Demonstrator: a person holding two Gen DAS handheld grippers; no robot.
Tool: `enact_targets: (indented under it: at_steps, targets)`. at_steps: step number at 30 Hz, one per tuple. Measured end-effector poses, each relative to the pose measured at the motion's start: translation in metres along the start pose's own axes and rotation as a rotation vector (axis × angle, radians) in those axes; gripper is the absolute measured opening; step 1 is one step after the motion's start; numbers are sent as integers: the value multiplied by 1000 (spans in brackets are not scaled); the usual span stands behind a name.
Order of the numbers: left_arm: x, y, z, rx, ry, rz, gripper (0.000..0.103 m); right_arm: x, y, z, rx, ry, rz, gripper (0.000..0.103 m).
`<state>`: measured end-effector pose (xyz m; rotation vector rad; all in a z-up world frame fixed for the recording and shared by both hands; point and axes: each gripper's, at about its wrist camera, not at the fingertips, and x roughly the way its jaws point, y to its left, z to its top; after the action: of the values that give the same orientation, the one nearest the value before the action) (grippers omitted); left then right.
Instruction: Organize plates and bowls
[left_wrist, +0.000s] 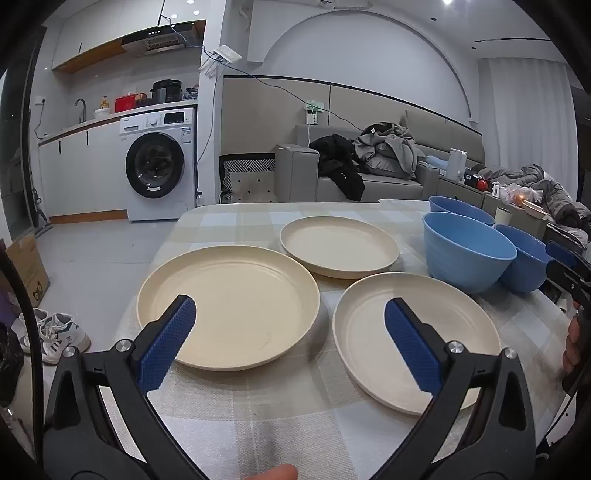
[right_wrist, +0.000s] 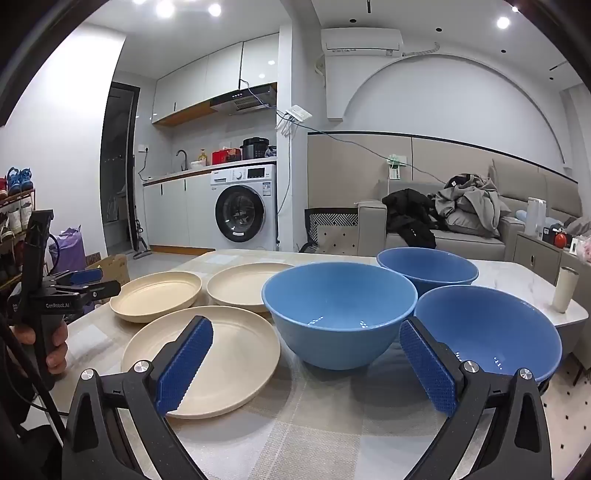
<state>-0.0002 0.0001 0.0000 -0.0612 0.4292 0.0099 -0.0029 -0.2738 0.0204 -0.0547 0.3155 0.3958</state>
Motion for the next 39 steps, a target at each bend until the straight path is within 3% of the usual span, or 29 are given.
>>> enact_targets:
  at_steps: [39]
  targets:
    - [0,0,0,1,-8,2,102,0,1,1,-17,7,-1,103]
